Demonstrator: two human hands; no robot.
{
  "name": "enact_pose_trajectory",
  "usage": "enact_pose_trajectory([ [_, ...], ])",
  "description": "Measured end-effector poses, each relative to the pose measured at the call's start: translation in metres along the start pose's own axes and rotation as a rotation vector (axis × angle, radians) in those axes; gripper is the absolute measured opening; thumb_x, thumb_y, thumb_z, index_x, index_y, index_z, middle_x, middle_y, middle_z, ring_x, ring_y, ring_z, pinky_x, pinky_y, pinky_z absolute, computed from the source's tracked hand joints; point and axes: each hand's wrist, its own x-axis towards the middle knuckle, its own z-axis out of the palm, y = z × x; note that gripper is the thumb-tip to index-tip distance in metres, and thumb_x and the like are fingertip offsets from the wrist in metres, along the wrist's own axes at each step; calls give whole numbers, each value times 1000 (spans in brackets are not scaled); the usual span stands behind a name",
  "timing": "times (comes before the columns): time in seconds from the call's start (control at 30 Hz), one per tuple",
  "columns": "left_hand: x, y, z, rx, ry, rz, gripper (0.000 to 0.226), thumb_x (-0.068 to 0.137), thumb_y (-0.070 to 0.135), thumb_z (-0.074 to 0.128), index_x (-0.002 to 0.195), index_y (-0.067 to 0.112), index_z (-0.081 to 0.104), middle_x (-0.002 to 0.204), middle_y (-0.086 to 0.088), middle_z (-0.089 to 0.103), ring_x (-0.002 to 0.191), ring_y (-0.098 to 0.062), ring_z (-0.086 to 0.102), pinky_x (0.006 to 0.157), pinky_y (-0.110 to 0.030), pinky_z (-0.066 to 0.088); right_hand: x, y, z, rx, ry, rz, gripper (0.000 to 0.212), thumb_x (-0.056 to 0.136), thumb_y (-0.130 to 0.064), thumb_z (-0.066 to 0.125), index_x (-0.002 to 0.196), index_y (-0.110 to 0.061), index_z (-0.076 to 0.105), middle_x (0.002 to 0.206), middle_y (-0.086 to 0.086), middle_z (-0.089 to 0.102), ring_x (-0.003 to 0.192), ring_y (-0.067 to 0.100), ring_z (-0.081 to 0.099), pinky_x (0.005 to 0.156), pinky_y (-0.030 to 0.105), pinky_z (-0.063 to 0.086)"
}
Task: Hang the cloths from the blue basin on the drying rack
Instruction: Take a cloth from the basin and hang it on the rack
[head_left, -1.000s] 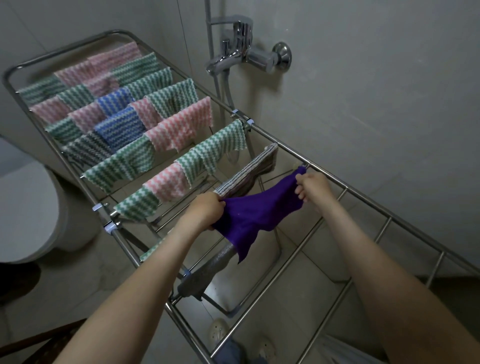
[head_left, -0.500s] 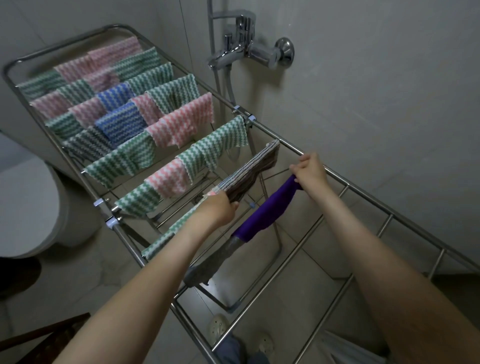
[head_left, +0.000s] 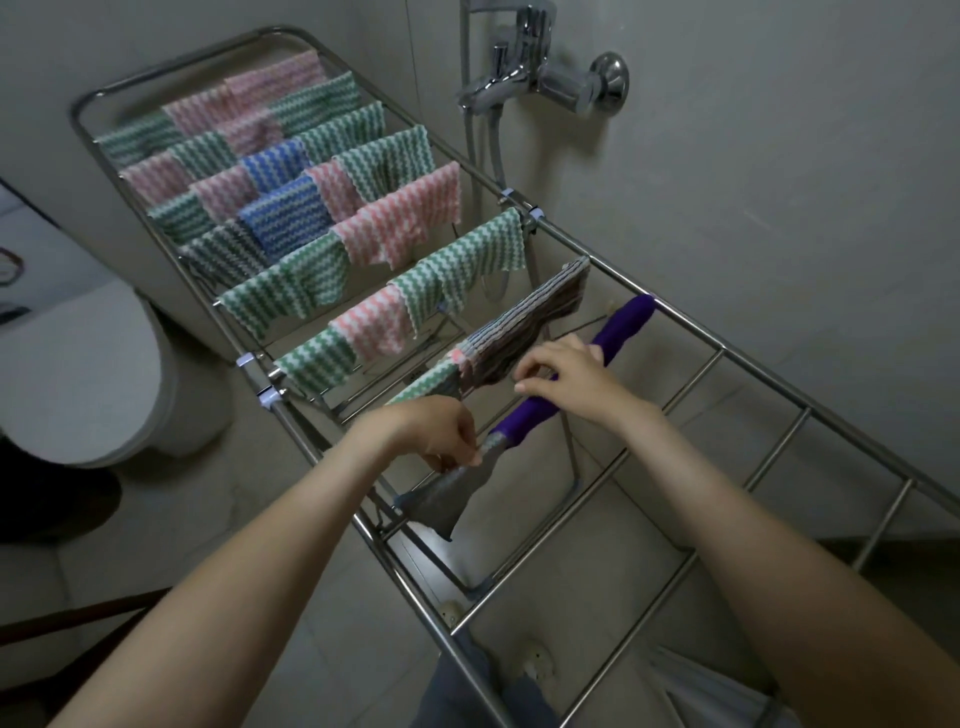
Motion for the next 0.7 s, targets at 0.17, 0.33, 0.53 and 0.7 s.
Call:
enact_pose_trajectory([
  [0.17, -14, -2, 4, 117, 145, 58, 5, 88, 18, 62, 84, 15, 64, 83, -4, 66, 70, -15, 62, 71, -28, 51, -11, -12, 14, -47, -131, -83, 9, 84, -34, 67, 85, -26, 66, 99, -5, 63, 106, 12, 37, 80, 28, 15],
  [0.33, -30, -8, 5, 353, 277, -25, 12, 88, 19, 59, 93, 11, 65, 95, -7, 65, 89, -22, 59, 67, -24, 36, -15, -15, 20, -66, -127, -89, 9, 86, -31, 64, 79, -28, 60, 95, -5, 63, 101, 9, 36, 75, 26, 12],
  [0.53, -32, -14, 19, 229, 401, -104, 39, 93, 40, 55, 100, 2, 62, 99, -13, 66, 91, -28, 64, 70, -31, 46, -21, -7, 16, -71, -49, -74, 6, 89, -28, 61, 92, -25, 65, 96, -13, 57, 108, 11, 37, 77, 23, 11],
  [0.7, -39, -7, 30, 255, 302, -41, 32, 88, 34, 62, 90, 3, 69, 91, -12, 71, 77, -23, 64, 62, -28, 45, -19, 4, 19, -104, 172, 57, 17, 92, -21, 56, 108, -17, 61, 119, 1, 53, 120, 23, 37, 96, 36, 24],
])
